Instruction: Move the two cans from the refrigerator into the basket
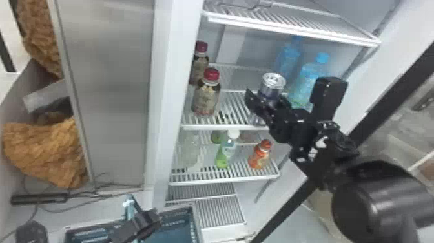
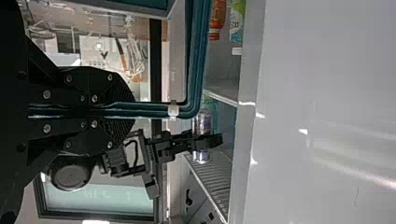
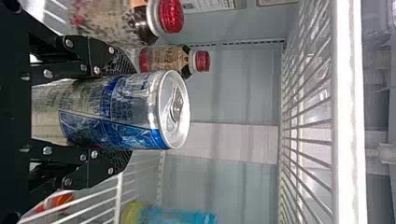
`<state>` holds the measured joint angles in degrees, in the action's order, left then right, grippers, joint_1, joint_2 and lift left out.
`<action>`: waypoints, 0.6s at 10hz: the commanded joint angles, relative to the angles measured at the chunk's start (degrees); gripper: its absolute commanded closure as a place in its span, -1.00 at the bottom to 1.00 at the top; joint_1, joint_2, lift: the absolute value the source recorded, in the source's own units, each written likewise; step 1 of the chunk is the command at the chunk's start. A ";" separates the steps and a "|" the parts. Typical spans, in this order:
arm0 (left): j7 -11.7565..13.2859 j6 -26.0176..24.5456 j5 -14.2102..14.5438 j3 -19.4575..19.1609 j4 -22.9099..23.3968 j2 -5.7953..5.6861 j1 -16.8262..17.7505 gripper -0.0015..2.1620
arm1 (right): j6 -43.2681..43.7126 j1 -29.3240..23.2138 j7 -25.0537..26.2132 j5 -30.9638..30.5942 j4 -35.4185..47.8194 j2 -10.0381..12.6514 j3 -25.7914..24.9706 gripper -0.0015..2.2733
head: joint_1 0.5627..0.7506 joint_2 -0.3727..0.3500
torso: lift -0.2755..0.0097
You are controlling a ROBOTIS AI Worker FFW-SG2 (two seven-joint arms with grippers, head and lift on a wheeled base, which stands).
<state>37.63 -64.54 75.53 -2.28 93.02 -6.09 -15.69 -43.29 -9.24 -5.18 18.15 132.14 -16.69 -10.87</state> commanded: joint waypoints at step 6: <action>0.07 0.00 0.00 0.23 0.00 0.02 -0.06 0.10 | -8.60 -18.74 -0.01 7.90 18.68 0.87 -3.64 0.13 | 0.41 -0.94 | 0.72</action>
<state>37.70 -64.54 75.52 -2.08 93.02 -6.08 -15.75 -51.17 -26.59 -5.20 25.18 149.84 -16.04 -14.49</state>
